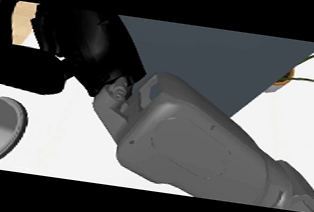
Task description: Pick up the wine, place it into the cabinet and close the cabinet
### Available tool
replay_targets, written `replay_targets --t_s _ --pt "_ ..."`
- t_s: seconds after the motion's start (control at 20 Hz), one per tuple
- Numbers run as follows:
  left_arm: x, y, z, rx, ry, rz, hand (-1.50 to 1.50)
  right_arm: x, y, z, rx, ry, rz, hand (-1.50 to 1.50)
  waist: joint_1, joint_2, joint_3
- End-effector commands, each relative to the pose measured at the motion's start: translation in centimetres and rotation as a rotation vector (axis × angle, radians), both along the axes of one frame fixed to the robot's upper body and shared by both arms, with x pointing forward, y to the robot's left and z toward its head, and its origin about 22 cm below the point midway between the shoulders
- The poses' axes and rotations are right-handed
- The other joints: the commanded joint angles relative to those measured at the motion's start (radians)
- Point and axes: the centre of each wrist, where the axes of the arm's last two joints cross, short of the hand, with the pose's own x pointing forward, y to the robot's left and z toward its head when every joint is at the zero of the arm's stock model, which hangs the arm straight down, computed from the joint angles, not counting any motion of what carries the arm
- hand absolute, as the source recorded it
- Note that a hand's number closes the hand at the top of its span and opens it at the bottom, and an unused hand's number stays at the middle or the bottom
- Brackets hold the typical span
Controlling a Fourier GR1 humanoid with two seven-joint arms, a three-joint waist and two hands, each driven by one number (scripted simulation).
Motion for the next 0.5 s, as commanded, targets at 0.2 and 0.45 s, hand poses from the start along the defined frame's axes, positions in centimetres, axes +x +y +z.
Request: replay_targets --t_s 0.2,0.45 --pt "0.6 1.8 0.6 0.022 -0.009 0.023 1.5 7.5 -0.9 -3.1 -0.024 0.038 -0.141 1.5 -0.01 0.007 0.0" --pt "0.4 1.9 0.9 -0.002 -0.015 0.017 1.5 9.6 -3.4 -4.7 -0.056 0.038 -0.229 1.5 -0.008 0.009 0.0"
